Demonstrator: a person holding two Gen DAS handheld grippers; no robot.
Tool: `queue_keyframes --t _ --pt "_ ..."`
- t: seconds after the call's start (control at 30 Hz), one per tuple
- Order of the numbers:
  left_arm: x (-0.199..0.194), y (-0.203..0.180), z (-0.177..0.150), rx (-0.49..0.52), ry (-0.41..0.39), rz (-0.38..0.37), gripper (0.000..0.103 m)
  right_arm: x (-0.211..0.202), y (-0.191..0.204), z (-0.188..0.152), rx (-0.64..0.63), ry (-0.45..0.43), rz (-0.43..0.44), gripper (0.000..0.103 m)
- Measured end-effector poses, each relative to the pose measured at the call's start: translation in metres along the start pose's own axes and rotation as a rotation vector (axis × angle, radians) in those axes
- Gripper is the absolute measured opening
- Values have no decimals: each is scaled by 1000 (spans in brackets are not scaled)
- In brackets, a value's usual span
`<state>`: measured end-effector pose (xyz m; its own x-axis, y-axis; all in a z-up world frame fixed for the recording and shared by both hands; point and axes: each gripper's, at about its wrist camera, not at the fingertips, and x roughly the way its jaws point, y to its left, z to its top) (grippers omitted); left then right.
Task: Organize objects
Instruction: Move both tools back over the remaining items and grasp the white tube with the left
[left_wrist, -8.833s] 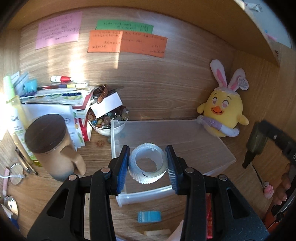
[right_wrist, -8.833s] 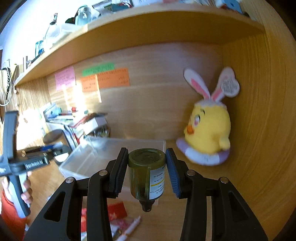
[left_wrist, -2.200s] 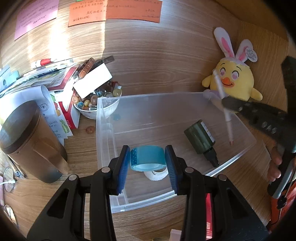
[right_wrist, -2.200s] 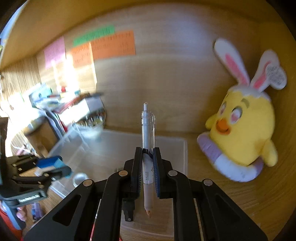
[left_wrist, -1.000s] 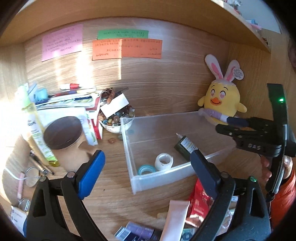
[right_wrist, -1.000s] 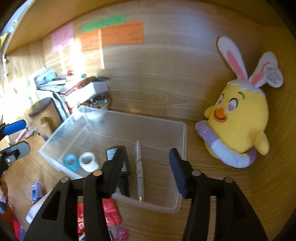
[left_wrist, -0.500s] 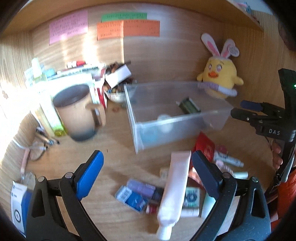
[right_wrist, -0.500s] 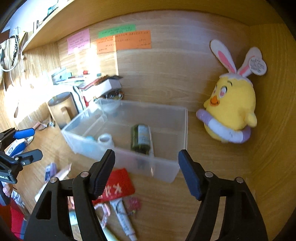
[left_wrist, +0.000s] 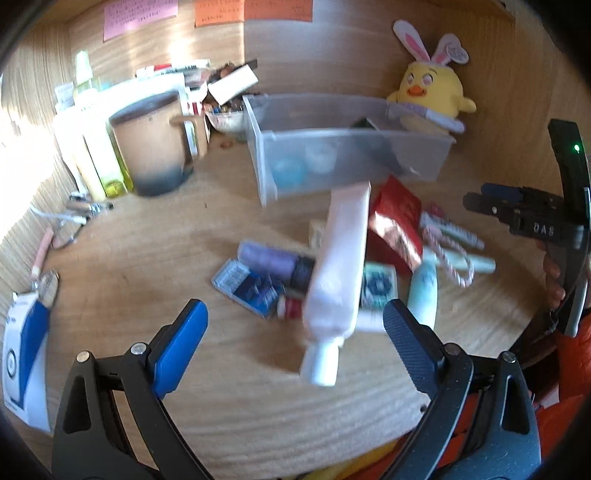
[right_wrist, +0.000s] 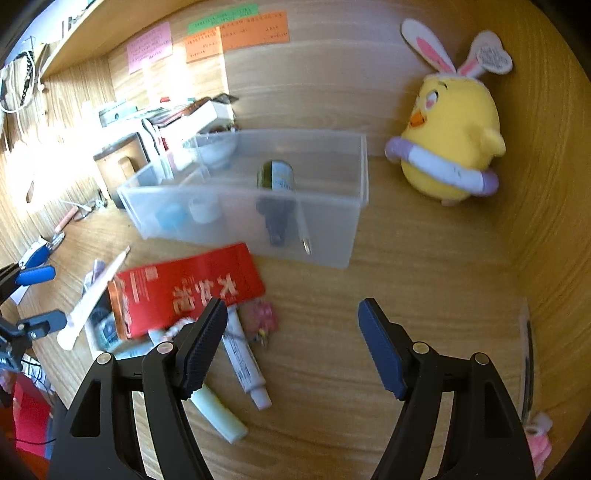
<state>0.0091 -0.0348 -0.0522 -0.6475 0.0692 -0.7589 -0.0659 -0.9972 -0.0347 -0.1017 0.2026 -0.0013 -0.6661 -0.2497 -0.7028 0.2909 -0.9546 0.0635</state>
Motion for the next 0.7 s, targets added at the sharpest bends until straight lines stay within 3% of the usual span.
queue_keyframes --t 0.07,0.13,0.37,0.57,0.7 --pt "0 -2 -5 7 4 -2 91 2 -2 -5 9 15 6 70" --pt "2 -6 -9 22 12 -1 77 6 -4 -7 17 32 15 70" --pt "7 -9 -15 38 15 -17 58 26 -1 -8 29 86 33 70" --pt "16 -5 -16 18 22 -29 46 35 8 -4 -8 97 23 58" --pt "16 -8 -15 27 9 -37 27 38 13 0 -40 97 9 50"
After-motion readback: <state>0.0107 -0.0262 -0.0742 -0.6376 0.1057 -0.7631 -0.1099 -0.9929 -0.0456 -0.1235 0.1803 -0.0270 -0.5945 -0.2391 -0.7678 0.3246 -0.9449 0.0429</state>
